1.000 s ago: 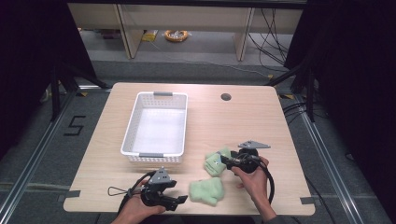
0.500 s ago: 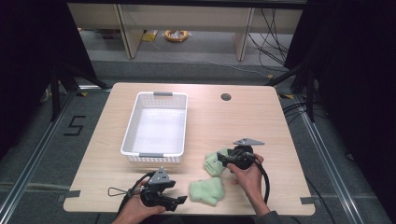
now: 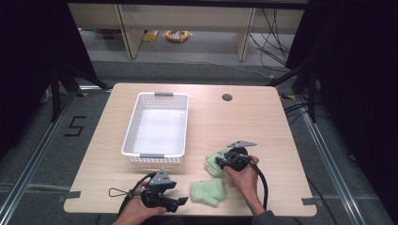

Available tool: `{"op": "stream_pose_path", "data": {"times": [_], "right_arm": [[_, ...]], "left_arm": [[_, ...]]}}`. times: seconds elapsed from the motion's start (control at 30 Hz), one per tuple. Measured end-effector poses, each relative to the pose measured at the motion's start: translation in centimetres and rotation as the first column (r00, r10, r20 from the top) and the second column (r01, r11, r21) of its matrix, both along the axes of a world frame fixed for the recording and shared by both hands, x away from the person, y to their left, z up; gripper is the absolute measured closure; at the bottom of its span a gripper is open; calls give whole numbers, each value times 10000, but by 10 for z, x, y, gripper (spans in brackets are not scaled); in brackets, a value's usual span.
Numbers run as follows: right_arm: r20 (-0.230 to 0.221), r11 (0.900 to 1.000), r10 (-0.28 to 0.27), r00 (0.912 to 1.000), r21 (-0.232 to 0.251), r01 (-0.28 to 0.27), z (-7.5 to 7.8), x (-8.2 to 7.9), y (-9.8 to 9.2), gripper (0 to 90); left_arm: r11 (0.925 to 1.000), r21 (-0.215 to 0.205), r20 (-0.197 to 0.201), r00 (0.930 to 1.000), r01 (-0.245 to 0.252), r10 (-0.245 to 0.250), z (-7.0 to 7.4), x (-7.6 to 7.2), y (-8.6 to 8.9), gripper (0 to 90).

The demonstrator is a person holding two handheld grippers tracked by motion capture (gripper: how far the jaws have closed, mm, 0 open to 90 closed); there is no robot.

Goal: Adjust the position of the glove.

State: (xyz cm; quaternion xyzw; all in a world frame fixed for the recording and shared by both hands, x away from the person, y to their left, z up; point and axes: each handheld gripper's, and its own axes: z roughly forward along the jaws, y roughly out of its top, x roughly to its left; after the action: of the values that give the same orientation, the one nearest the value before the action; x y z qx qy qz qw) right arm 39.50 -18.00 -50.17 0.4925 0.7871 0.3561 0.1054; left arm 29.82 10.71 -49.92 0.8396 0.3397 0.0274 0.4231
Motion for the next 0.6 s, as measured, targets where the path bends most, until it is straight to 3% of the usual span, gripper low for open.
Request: {"op": "stream_pose_path", "data": {"times": [0.1, 0.17, 0.2, 0.3, 0.37, 0.4, 0.5, 0.6], "right_arm": [[550, 9994, 233, 9982, -278, -218, -5, 1, 1, 620], [473, 9993, 289, 9985, -260, -277, -5, 1, 2, 663], [646, 9989, 339, 9973, -333, -318, -8, 1, 1, 697], [588, 9982, 526, 9969, 271, -543, -9, 2, -3, 807], [689, 9978, 640, 9956, 123, -650, -8, 2, -4, 830], [722, 9972, 740, 9946, 72, -747, -7, 2, -4, 835], [1167, 9928, 1176, 9862, 80, -1193, -1, 3, -6, 840], [1529, 9882, 1451, 9775, 271, -1509, 16, 0, -6, 841]], "left_arm": [[10000, -47, 10, 10000, -28, 28, 0, 0, 0, 279], [10000, -57, 16, 10000, -39, 39, 0, 0, 0, 279], [10000, -14, 6, 10000, -43, 43, 0, 0, 0, 279], [10000, 62, 21, 10000, -6, 6, 0, 1, 1, 280], [9999, -90, -94, 9999, -146, 145, -1, 1, 0, 281], [10000, -35, 30, 10000, -5, 5, 0, 2, 1, 281], [10000, -44, 71, 10000, -19, 20, 2, 3, 3, 282], [9998, -142, 70, 9999, -137, 138, 2, 4, 5, 281]]}}
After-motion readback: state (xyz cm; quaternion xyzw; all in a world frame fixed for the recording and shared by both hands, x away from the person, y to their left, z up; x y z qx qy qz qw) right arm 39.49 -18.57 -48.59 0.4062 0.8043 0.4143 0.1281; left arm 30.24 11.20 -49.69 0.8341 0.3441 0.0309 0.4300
